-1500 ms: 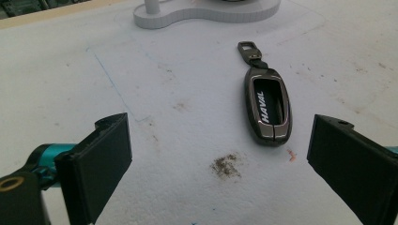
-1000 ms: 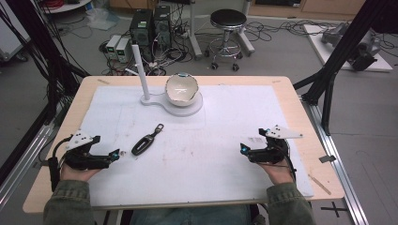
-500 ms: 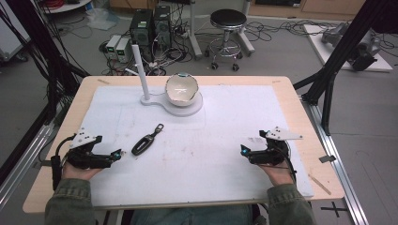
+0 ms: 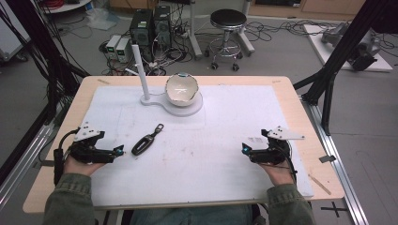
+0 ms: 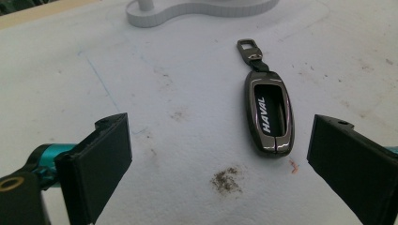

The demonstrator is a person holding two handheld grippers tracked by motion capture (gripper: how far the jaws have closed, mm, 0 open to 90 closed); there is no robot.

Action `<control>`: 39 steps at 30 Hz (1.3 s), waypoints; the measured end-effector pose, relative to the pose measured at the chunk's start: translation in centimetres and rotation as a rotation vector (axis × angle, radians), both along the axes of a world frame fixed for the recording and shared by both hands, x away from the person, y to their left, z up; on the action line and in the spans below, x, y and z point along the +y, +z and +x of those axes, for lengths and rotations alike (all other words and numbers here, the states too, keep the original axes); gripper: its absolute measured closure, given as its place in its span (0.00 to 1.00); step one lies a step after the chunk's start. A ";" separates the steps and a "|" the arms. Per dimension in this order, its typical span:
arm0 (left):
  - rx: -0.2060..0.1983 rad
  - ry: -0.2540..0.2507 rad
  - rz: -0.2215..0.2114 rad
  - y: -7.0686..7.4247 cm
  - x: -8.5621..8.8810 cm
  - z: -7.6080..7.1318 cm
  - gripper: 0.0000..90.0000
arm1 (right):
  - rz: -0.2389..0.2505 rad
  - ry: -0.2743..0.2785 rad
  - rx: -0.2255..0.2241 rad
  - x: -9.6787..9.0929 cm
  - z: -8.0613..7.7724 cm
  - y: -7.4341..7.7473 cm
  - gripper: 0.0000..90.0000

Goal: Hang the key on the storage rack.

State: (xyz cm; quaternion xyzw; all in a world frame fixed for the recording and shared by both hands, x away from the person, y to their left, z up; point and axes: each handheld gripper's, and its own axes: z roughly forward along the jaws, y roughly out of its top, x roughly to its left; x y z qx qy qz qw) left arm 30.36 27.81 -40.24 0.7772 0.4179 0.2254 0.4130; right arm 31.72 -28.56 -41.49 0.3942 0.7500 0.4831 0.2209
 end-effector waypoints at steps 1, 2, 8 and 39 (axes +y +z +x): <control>0.014 -0.014 0.022 0.2 -0.5 0.4 0.08 | 0.001 -0.001 0.003 0.0 0.0 0.0 0.01; 0.014 -0.014 0.022 0.2 -0.5 0.4 0.08 | 0.001 -0.001 0.003 0.0 0.0 0.0 0.01; 0.016 -0.045 0.080 1.1 -1.8 1.5 0.09 | -0.003 0.003 0.011 0.0 0.1 -0.1 0.01; 0.145 -0.142 0.208 2.7 -6.4 6.0 0.09 | -0.003 0.014 0.017 0.0 0.0 -0.1 0.01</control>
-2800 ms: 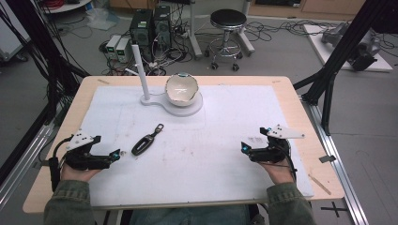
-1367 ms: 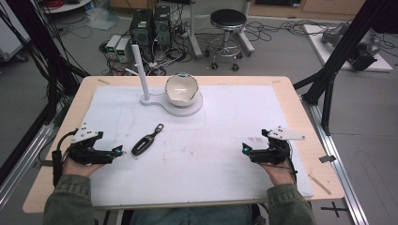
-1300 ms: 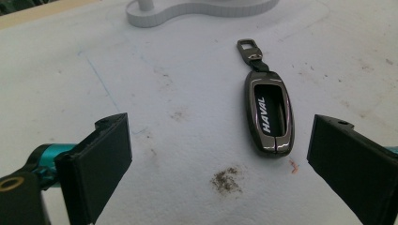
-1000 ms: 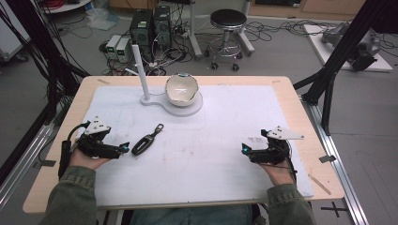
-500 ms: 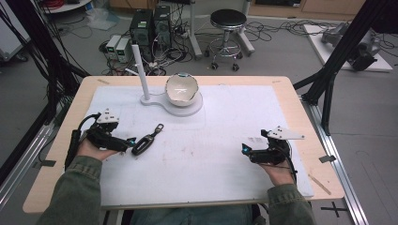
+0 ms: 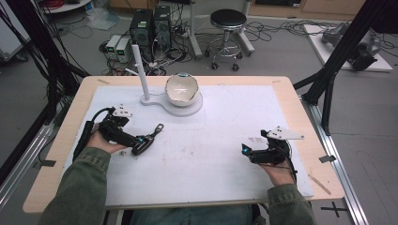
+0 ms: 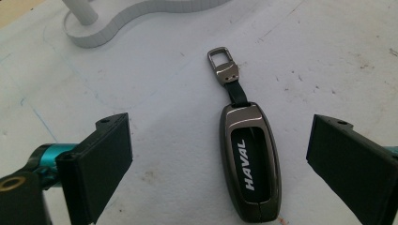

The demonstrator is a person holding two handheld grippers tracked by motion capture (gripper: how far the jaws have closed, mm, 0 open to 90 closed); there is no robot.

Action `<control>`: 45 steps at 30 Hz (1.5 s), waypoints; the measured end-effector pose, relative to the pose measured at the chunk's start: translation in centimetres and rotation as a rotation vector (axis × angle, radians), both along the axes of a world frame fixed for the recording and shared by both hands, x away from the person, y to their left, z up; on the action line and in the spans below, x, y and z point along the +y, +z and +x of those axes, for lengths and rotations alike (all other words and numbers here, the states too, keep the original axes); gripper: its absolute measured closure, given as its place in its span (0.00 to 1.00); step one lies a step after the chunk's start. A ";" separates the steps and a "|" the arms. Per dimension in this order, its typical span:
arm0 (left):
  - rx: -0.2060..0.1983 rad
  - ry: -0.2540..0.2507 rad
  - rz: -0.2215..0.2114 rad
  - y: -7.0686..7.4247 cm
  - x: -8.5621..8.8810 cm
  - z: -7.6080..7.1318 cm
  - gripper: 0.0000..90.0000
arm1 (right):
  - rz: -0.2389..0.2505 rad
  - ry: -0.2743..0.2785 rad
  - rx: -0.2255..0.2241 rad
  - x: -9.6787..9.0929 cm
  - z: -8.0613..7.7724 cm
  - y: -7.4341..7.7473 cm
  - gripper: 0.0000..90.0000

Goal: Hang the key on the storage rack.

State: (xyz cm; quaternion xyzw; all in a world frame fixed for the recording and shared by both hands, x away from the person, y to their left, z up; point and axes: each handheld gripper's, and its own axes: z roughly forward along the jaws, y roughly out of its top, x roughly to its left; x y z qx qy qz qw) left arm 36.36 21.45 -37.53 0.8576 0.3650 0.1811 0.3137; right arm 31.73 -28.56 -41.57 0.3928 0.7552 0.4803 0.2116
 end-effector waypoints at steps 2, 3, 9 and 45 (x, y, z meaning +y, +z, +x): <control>0.005 -0.002 0.000 0.0 -0.2 0.2 0.09 | -0.008 -0.001 -0.004 0.0 0.0 0.0 0.01; 0.007 -0.008 -0.001 0.1 -0.2 0.4 0.09 | -0.010 0.001 0.000 0.1 0.0 0.0 0.01; 0.039 -0.024 0.026 -0.1 -0.8 1.0 0.09 | -0.016 -0.004 -0.002 0.1 0.1 -0.1 0.01; 0.368 -0.090 0.195 -0.7 -6.6 7.3 0.16 | -0.027 -0.021 -0.021 -0.1 0.2 -0.1 0.01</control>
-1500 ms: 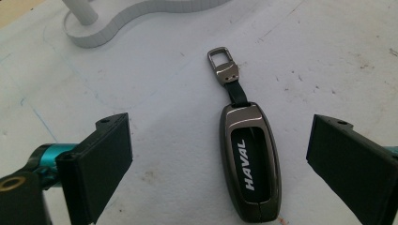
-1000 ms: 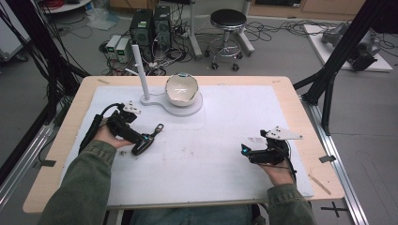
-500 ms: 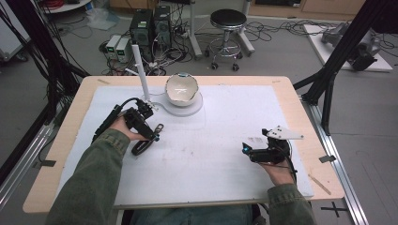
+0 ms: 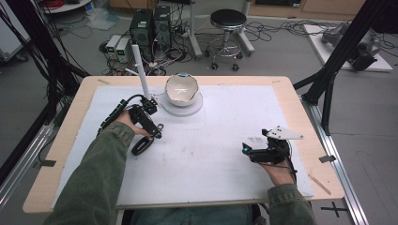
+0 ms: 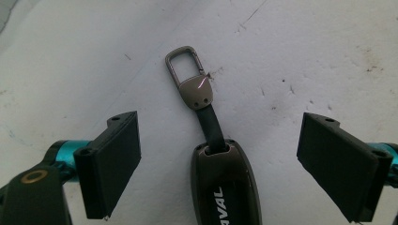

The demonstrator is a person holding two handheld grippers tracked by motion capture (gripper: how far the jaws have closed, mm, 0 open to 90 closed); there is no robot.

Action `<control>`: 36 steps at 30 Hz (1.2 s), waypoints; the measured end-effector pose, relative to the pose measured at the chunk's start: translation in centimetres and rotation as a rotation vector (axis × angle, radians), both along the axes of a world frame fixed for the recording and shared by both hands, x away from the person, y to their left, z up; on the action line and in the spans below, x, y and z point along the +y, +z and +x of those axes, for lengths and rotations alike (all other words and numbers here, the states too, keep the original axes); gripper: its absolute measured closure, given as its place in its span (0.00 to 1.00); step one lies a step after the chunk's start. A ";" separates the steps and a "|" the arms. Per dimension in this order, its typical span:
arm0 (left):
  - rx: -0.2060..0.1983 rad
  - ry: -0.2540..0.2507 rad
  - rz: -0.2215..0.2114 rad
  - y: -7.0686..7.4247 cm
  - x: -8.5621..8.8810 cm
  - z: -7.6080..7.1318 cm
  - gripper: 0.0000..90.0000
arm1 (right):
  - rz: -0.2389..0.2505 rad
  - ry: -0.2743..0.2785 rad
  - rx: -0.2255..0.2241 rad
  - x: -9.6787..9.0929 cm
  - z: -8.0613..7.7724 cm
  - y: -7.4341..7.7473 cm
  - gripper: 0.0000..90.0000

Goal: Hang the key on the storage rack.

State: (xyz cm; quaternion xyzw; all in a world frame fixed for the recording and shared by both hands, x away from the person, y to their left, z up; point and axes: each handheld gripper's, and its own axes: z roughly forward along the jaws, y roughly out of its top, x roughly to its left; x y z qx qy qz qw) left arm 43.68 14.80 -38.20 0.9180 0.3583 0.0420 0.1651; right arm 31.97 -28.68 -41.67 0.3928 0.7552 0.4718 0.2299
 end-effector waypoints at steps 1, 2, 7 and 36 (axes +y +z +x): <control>0.008 0.001 0.000 -0.1 0.0 0.1 0.17 | 0.002 -0.004 0.004 0.0 0.0 0.0 0.01; 0.014 0.000 0.002 -0.3 -0.1 0.2 0.18 | 0.002 -0.004 0.004 0.0 -0.1 0.0 0.01; 0.075 -0.006 0.011 -1.1 -0.1 0.7 0.22 | -0.007 -0.001 0.001 0.0 0.0 -0.1 0.01; 0.149 0.038 0.035 -2.7 -0.2 1.2 0.91 | -0.016 0.000 0.005 -0.1 -0.1 -0.1 0.01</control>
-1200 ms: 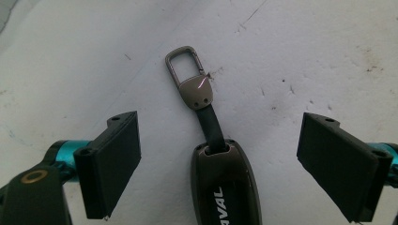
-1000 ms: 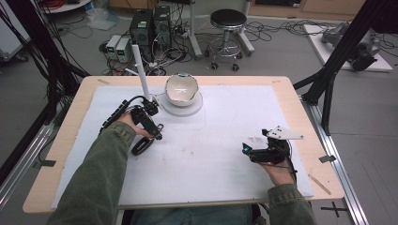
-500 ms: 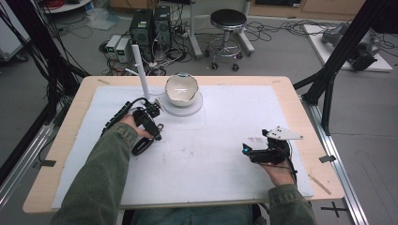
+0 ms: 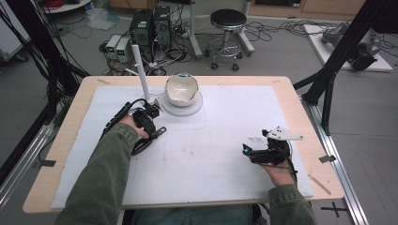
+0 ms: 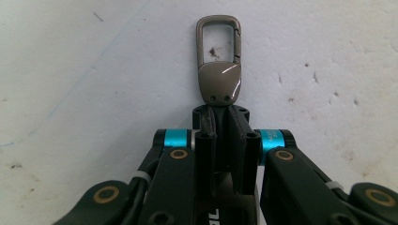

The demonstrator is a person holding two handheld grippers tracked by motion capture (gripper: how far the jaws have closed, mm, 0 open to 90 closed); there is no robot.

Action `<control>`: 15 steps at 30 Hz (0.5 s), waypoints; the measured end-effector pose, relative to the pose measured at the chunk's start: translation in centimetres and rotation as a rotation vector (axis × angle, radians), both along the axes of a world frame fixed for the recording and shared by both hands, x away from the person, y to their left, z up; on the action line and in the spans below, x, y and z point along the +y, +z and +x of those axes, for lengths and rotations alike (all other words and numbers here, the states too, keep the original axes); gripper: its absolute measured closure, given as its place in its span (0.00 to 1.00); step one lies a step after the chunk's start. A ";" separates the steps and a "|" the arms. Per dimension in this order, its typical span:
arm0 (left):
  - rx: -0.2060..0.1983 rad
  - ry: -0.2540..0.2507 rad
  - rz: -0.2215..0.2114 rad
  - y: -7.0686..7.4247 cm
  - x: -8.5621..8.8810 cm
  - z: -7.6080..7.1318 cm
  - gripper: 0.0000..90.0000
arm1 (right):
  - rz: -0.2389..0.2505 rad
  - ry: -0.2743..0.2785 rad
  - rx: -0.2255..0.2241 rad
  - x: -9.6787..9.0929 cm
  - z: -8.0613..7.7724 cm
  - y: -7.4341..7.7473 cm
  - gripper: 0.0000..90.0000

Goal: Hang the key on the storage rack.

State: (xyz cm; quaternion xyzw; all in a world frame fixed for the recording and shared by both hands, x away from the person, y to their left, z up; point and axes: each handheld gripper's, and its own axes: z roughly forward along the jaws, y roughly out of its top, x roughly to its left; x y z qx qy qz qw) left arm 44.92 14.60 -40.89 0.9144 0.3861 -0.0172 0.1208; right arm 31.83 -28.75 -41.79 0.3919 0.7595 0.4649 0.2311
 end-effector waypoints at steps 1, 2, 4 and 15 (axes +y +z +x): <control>0.001 0.004 -0.021 0.0 0.3 0.0 0.91 | 0.003 -0.004 0.004 0.0 0.0 0.0 0.01; -0.006 0.011 -0.031 -0.1 0.4 0.0 0.91 | 0.001 -0.001 0.000 -0.1 0.0 0.0 0.01; -0.012 0.020 -0.040 -0.1 0.6 0.0 0.92 | 0.002 -0.002 -0.001 -0.1 0.0 0.0 0.01; -0.050 -0.013 -0.026 1.0 1.6 -0.4 0.91 | 0.021 -0.001 -0.005 -0.3 0.0 0.1 0.01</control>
